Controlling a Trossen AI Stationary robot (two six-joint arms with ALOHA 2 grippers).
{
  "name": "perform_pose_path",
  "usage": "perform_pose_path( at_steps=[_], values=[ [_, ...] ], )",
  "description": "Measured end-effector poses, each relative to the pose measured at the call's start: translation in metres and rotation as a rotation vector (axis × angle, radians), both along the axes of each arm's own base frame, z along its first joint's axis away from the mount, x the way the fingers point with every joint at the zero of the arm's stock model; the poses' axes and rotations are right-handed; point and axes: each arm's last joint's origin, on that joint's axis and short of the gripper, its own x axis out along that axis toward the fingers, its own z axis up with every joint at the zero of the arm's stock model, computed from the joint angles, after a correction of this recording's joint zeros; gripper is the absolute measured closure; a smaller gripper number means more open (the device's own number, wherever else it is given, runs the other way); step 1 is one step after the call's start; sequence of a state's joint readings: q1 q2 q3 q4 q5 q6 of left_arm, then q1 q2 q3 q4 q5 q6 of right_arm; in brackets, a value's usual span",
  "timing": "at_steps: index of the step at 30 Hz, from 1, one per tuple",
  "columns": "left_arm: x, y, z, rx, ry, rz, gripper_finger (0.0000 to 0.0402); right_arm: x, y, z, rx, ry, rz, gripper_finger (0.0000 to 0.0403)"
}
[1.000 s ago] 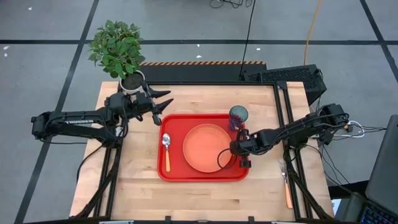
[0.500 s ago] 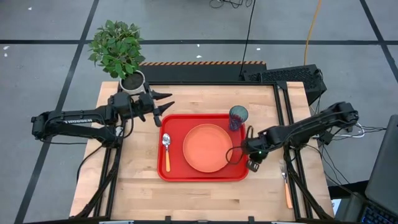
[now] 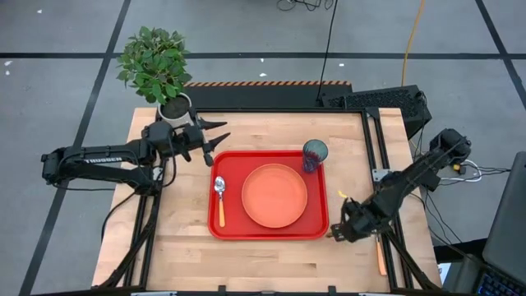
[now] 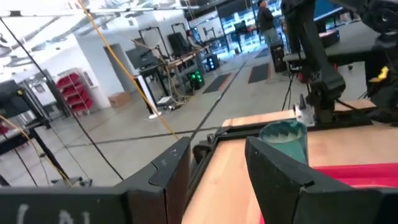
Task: Pick and place plate/cup/fork/spoon on tray
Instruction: Put the orange fork on the red tray to the right of the yellow spoon
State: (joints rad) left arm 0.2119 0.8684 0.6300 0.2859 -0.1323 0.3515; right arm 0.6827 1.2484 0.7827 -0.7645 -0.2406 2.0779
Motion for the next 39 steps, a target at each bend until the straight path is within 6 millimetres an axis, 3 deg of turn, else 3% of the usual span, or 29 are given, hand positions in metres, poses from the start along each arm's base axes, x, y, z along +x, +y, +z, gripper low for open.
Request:
perform_pose_path(
  at_steps=[7, 16, 26, 32, 39],
  values=[
    [-0.001, 0.0, 0.009, 0.015, -0.097, -0.001, 0.0243, -0.022, 0.008, -0.006, -0.165, 0.06, -0.023, 0.0401],
    [0.0, -0.001, 0.007, -0.132, -0.121, -0.019, 0.0243, -0.015, 0.021, -0.025, -0.202, 0.078, -0.004, 0.0362],
    [0.002, -0.009, -0.003, -0.179, -0.026, -0.057, 0.0243, -0.017, 0.023, -0.04, -0.192, 0.185, 0.01, 0.0325],
    [0.003, -0.016, -0.003, -0.203, -0.027, -0.088, 0.0243, -0.028, 0.023, -0.047, -0.088, 0.367, 0.012, 0.032],
    [0.003, -0.019, -0.001, -0.172, -0.038, -0.105, 0.0243, -0.034, 0.025, -0.046, -0.046, 0.448, 0.026, 0.032]
  ],
)
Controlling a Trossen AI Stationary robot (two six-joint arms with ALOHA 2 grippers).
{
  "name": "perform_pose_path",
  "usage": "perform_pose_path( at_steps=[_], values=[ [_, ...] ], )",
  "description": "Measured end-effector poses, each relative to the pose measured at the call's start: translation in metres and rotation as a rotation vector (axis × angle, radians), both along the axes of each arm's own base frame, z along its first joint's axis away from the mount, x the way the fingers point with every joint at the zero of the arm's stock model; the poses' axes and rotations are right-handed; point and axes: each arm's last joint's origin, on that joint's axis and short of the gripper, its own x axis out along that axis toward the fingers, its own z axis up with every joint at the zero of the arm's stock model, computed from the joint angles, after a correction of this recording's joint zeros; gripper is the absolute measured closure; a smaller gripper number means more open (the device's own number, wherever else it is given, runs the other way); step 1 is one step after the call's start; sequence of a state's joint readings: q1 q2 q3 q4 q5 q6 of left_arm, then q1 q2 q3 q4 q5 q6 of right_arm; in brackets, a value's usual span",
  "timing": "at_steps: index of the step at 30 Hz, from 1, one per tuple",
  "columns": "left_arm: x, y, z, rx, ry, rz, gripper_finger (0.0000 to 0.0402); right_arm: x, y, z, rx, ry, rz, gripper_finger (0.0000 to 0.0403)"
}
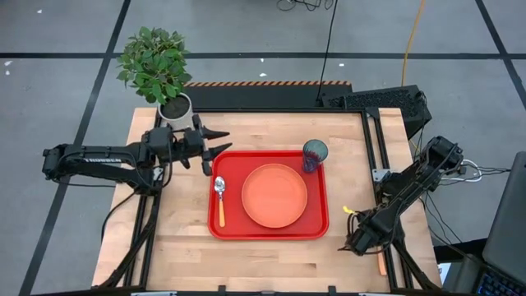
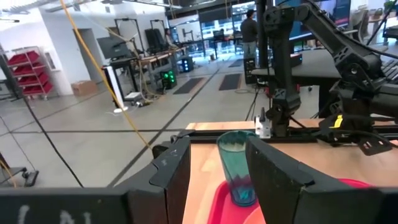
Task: Pick and place plate/cup/fork/spoon on tray
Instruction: Put the orange fork on the red tray to the right of the yellow spoon
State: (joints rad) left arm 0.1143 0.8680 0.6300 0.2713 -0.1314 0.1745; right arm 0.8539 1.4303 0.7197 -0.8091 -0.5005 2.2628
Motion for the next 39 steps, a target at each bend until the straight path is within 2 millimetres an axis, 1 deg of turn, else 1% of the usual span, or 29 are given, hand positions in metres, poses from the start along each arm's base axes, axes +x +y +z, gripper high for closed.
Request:
perform_pose_path(
  at_steps=[7, 12, 15, 20, 24, 28, 32, 36, 39],
  values=[
    [0.0, 0.0, 0.0, 0.039, 0.009, 0.003, 0.0243, -0.005, -0.002, -0.003, -0.057, 0.014, 0.008, 0.032],
    [0.0, 0.0, 0.001, 0.062, 0.01, 0.004, 0.0243, -0.005, 0.001, -0.012, -0.035, 0.001, 0.011, 0.032],
    [0.0, 0.0, 0.002, 0.069, -0.005, 0.005, 0.0243, -0.004, 0.002, -0.014, -0.031, 0.004, 0.014, 0.032],
    [0.0, 0.0, 0.002, 0.068, -0.008, 0.005, 0.0243, -0.009, 0.003, -0.016, -0.043, 0.001, 0.031, 0.032],
    [0.0, 0.0, 0.002, 0.068, -0.009, 0.005, 0.0243, -0.01, 0.002, -0.025, -0.013, -0.056, 0.035, 0.0322],
    [0.0, 0.0, 0.002, 0.067, -0.008, 0.006, 0.0243, -0.007, 0.003, -0.028, 0.029, -0.103, 0.033, 0.0341],
    [0.0, 0.0, 0.002, 0.067, -0.007, 0.006, 0.0243, -0.005, 0.005, -0.028, 0.05, -0.13, 0.048, 0.0386],
    [0.0, 0.0, 0.002, 0.066, -0.007, 0.006, 0.0243, -0.005, 0.007, -0.027, 0.075, -0.152, 0.07, 0.0389],
    [0.0, 0.0, 0.002, 0.064, -0.008, 0.006, 0.0243, -0.004, 0.007, -0.02, 0.076, -0.206, 0.085, 0.039]
  ],
)
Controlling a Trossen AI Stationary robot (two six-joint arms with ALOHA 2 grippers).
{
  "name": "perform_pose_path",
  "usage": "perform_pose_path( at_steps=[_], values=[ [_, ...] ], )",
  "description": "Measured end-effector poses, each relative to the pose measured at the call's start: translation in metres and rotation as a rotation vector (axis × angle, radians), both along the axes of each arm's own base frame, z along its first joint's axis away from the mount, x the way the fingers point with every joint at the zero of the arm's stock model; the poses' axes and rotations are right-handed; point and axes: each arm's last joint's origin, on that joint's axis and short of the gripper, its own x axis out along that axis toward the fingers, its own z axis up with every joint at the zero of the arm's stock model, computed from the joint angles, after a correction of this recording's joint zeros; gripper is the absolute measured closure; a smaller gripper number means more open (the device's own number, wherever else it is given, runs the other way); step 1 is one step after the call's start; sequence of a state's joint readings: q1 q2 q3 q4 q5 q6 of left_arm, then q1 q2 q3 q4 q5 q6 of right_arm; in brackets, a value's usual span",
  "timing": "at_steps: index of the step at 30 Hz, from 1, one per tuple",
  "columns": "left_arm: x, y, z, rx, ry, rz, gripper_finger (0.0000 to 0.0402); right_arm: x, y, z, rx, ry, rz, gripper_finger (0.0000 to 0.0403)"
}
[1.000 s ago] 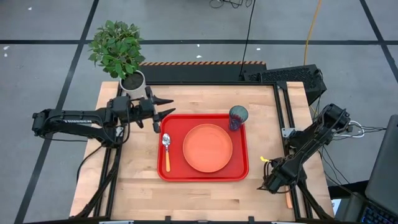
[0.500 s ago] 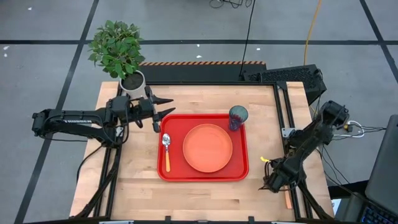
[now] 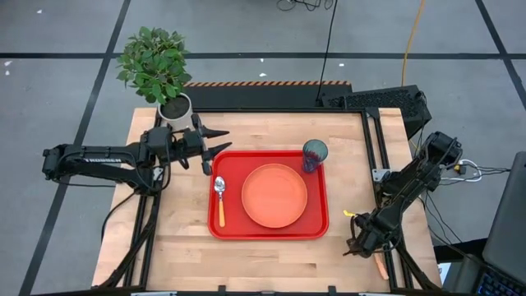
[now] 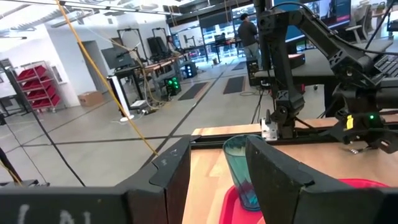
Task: Pick and place plate/cup/fork/spoon on tray
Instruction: Put the orange fork on the red tray to the right of the yellow spoon
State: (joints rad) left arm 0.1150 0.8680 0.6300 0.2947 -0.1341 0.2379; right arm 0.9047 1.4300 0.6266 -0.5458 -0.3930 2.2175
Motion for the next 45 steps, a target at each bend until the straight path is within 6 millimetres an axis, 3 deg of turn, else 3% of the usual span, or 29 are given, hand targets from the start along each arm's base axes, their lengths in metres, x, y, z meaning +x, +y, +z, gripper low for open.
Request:
perform_pose_path(
  at_steps=[9, 15, 19, 23, 30, 34, 39, 45],
  values=[
    [0.0, 0.0, 0.0, 0.011, 0.0, 0.001, 0.0243, 0.019, -0.014, 0.051, -0.251, -0.483, -0.086, 0.0391],
    [0.0, 0.0, 0.0, 0.003, -0.002, 0.0, 0.0243, 0.03, -0.018, 0.084, -0.278, -0.487, -0.04, 0.0391],
    [0.0, 0.0, -0.001, -0.017, 0.005, -0.001, 0.0243, 0.053, -0.02, 0.114, -0.312, -0.66, -0.006, 0.0391],
    [0.0, 0.0, -0.002, -0.045, 0.007, -0.003, 0.0243, 0.095, -0.026, 0.134, -0.356, -0.836, 0.1, 0.0391],
    [-0.003, 0.0, -0.003, -0.05, 0.032, -0.002, 0.0243, 0.18, -0.041, 0.129, -0.302, -0.918, 0.277, 0.0391],
    [-0.017, -0.003, 0.003, -0.006, 0.028, -0.011, 0.0243, 0.222, -0.049, 0.119, -0.263, -0.922, 0.302, 0.0391],
    [-0.044, -0.012, 0.012, 0.031, 0.011, -0.131, 0.0243, 0.252, -0.056, 0.111, -0.209, -0.92, 0.322, 0.0391],
    [-0.067, -0.016, 0.02, 0.07, -0.035, -0.15, 0.0243, 0.275, -0.072, 0.118, -0.249, -1.031, 0.29, 0.0391]
  ],
)
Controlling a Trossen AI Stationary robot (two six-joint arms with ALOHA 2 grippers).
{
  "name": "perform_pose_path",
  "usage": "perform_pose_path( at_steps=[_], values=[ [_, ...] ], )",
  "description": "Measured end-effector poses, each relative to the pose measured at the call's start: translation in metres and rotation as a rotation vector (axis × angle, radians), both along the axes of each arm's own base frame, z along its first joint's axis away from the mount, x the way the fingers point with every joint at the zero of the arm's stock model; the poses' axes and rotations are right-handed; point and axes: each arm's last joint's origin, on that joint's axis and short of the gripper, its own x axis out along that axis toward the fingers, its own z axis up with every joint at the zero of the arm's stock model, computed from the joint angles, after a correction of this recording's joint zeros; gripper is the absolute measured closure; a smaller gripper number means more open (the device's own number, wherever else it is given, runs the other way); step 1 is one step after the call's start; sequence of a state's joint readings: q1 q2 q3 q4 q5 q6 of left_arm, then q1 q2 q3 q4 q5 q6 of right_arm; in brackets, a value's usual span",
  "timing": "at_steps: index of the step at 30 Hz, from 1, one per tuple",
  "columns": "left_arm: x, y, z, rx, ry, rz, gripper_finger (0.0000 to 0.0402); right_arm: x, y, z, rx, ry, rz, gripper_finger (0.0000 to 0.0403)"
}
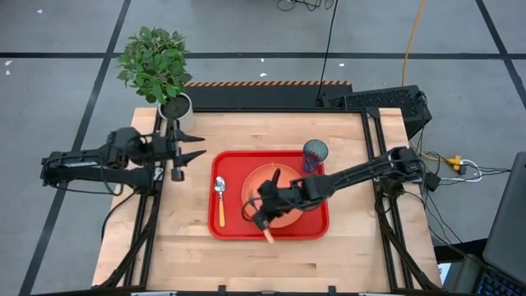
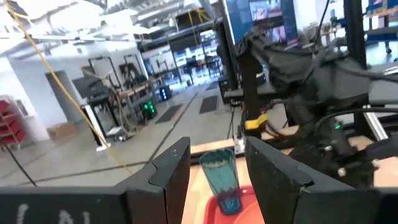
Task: Pick and place plate/cup/fork/spoon on tray
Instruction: Put the orange fork on the red tray to the right of the yellow spoon
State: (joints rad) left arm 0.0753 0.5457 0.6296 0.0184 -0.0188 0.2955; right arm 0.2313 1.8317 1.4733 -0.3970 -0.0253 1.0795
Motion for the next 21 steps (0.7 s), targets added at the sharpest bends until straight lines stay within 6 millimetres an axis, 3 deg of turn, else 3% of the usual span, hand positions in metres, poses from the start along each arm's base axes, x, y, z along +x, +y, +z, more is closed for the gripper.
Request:
perform_pose_path(
  at_steps=[7, 14, 21],
  values=[
    [-0.004, 0.0, 0.002, 0.028, -0.016, 0.003, 0.0243, 0.014, -0.02, 0.011, -0.077, -0.157, -0.043, 0.0392],
    [-0.005, 0.0, 0.005, 0.056, -0.05, 0.008, 0.0243, 0.026, -0.025, 0.014, -0.09, -0.288, -0.048, 0.0392],
    [-0.004, 0.0, 0.006, 0.063, -0.054, 0.017, 0.0243, 0.06, -0.025, 0.007, -0.107, -0.298, 0.064, 0.0392]
  ],
)
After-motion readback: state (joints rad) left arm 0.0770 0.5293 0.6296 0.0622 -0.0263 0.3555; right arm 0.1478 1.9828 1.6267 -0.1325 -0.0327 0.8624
